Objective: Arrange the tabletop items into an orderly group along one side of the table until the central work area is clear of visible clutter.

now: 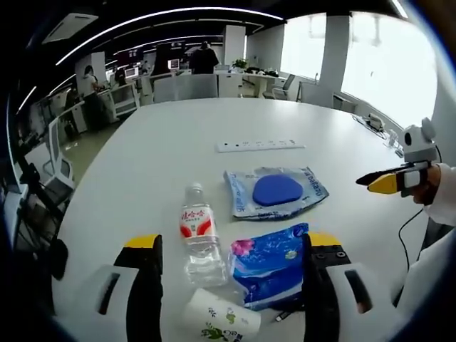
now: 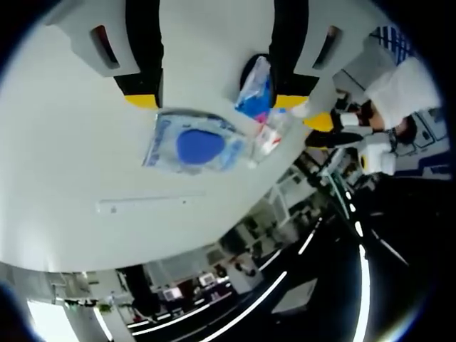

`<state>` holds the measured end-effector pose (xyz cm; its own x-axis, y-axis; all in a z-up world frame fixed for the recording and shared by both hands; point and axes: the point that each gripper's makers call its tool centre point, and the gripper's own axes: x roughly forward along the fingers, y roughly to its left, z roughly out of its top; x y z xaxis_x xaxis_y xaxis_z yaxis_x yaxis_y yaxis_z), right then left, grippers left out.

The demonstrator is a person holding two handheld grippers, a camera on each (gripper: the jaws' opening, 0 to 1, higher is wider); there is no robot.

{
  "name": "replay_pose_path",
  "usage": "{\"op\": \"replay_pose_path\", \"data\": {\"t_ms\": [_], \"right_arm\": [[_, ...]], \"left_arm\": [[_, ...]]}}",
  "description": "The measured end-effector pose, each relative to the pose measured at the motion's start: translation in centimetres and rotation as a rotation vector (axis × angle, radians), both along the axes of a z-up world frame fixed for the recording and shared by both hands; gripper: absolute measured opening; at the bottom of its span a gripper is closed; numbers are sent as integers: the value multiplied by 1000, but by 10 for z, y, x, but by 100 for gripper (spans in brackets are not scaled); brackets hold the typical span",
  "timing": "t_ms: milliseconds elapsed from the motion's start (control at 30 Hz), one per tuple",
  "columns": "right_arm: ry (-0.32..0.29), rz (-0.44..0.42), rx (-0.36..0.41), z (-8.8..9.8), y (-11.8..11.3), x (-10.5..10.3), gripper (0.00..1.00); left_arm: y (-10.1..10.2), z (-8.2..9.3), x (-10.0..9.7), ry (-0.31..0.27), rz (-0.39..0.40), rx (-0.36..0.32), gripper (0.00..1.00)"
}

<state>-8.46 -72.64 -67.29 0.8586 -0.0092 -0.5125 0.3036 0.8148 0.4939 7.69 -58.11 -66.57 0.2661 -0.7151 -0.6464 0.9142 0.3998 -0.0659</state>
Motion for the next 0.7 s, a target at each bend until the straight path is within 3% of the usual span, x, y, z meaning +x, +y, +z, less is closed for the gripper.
{"op": "replay_pose_path", "data": {"t_ms": [400, 700], "right_arm": [[8, 47, 23, -3, 21, 8, 57], [24, 89, 54, -12, 44, 11, 50]], "left_arm": [[9, -9, -1, 24, 15, 13, 80], [16, -27, -18, 65, 4, 52, 74]]}}
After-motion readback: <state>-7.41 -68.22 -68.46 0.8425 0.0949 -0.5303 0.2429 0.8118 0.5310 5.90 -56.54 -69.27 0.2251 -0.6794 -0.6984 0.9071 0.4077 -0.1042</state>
